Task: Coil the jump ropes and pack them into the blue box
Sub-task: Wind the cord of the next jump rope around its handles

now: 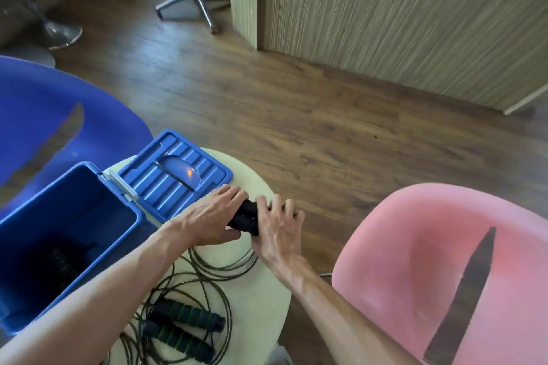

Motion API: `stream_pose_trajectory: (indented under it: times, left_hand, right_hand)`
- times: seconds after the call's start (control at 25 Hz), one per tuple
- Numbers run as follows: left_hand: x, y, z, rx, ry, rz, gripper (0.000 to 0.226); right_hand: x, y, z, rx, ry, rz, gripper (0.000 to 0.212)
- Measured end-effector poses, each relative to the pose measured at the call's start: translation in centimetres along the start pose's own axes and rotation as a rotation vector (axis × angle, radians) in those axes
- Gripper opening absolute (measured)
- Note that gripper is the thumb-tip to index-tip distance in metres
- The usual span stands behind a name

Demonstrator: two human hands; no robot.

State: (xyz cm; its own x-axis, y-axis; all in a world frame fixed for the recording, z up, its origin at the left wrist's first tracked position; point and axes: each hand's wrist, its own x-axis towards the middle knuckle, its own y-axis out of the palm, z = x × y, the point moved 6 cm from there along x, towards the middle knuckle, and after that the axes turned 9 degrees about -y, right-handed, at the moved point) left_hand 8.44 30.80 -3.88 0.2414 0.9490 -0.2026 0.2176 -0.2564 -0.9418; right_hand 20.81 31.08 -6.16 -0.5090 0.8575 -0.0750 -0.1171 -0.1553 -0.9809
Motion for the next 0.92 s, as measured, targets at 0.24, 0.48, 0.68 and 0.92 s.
stream_pose_trajectory:
  times: [0.24,0.48,0.68,0.92]
  left_hand:
    - [-3.1,-8.7,-3.9,-0.061,-0.091,-0.174,0.046]
    - [-9.1,-15.9,-9.1,-0.036,-0.120,-0.396,0.038]
    - [-12.6,-18.5,-12.8,-0.181,-0.119,-0.453,0.044]
    - [-15.1,-18.2,-9.3,-0.358,-0.242,-0.587,0.022]
  right_hand:
    - [-1.8,-10.7,0.3,0.001,-0.196,-0.097,0.045]
    - [-6.8,-20.3,2.4,-0.061,-0.338,-0.186,0.045]
    - [-10.8,-25.3,2.8,-0.082,-0.393,-0.200,0.037]
    - [-12.1,-29.2,0.9,-0.121,-0.394,-0.215,0.030]
